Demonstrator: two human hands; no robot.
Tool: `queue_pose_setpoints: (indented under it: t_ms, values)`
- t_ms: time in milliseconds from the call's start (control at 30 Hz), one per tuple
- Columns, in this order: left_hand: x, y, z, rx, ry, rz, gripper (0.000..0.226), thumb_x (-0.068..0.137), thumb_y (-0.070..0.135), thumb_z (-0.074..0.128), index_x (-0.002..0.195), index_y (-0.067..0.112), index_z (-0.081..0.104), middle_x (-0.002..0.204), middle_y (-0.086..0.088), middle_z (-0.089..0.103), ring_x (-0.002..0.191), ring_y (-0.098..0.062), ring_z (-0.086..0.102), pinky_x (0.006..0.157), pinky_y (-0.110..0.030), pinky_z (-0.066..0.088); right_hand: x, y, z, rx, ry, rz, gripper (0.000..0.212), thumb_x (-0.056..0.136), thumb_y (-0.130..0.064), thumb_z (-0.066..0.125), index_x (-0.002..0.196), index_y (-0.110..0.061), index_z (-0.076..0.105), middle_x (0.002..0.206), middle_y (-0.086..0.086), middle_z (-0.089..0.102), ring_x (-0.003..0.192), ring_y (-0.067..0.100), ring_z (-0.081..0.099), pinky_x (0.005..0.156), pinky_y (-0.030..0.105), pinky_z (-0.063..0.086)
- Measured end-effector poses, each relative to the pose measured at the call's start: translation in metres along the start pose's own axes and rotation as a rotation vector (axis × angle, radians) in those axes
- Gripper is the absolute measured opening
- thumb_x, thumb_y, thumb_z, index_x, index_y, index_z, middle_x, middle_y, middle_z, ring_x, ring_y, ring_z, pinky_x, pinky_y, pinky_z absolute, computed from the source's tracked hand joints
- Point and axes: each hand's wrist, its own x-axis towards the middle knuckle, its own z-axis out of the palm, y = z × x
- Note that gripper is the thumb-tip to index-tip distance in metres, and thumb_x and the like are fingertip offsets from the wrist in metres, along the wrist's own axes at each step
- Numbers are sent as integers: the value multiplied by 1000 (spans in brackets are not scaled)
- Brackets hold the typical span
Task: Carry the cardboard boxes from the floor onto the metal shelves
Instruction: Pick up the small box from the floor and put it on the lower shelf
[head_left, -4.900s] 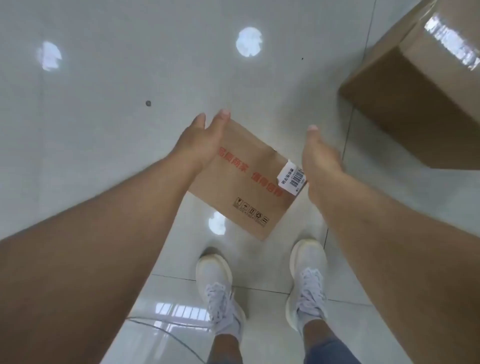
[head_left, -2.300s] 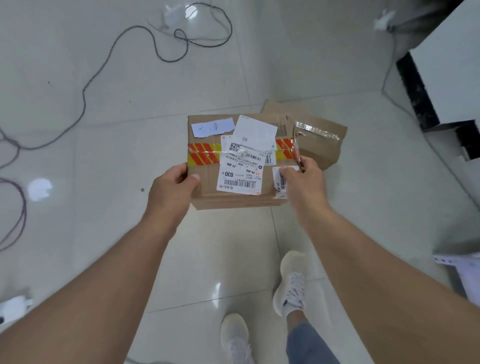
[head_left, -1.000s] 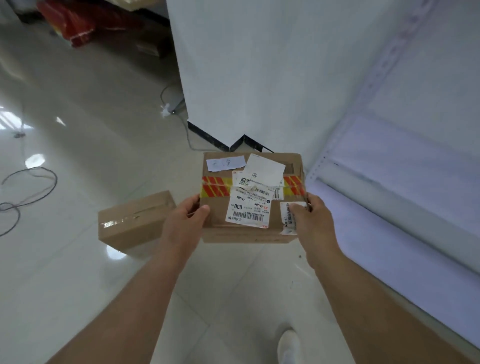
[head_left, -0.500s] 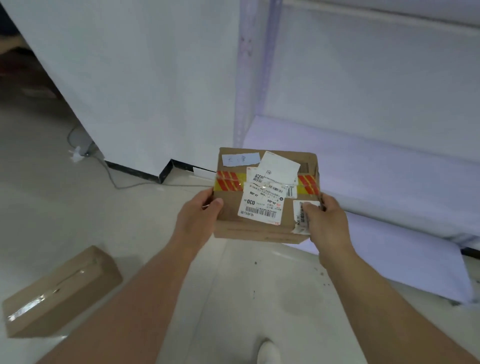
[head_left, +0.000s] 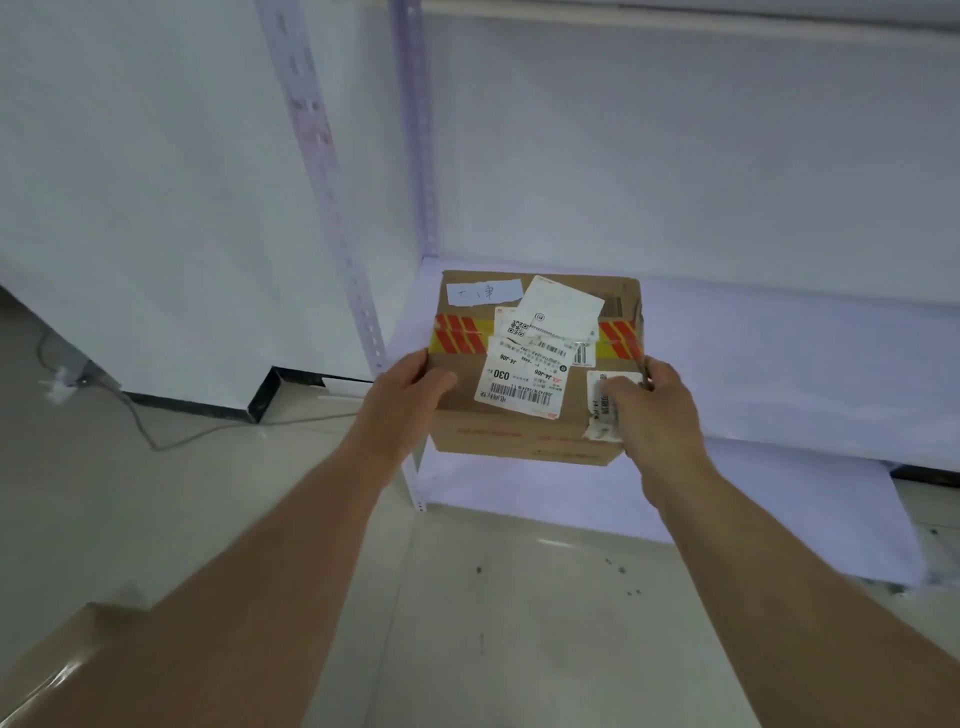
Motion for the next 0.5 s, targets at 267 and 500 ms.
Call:
queue_pose_setpoints:
  t_ms: [267, 500]
  values:
    - [52, 6, 17, 111, -180, 54, 50, 79, -2, 57, 115, 30, 43, 94, 15, 57, 83, 0, 53, 56, -8, 43, 53, 6, -2, -122, -174, -90, 48, 73, 6, 60, 107, -22, 41, 88, -10, 53, 76, 1, 50, 57, 18, 42]
    - [92, -8, 27, 313, -133, 58, 68, 73, 8, 66, 132, 27, 38, 117, 0, 60, 106, -22, 57, 85, -34, 50, 85, 23, 7, -275, -164, -126, 60, 72, -2, 64, 124, -21, 41, 104, -4, 57, 94, 20, 55, 68, 30, 43]
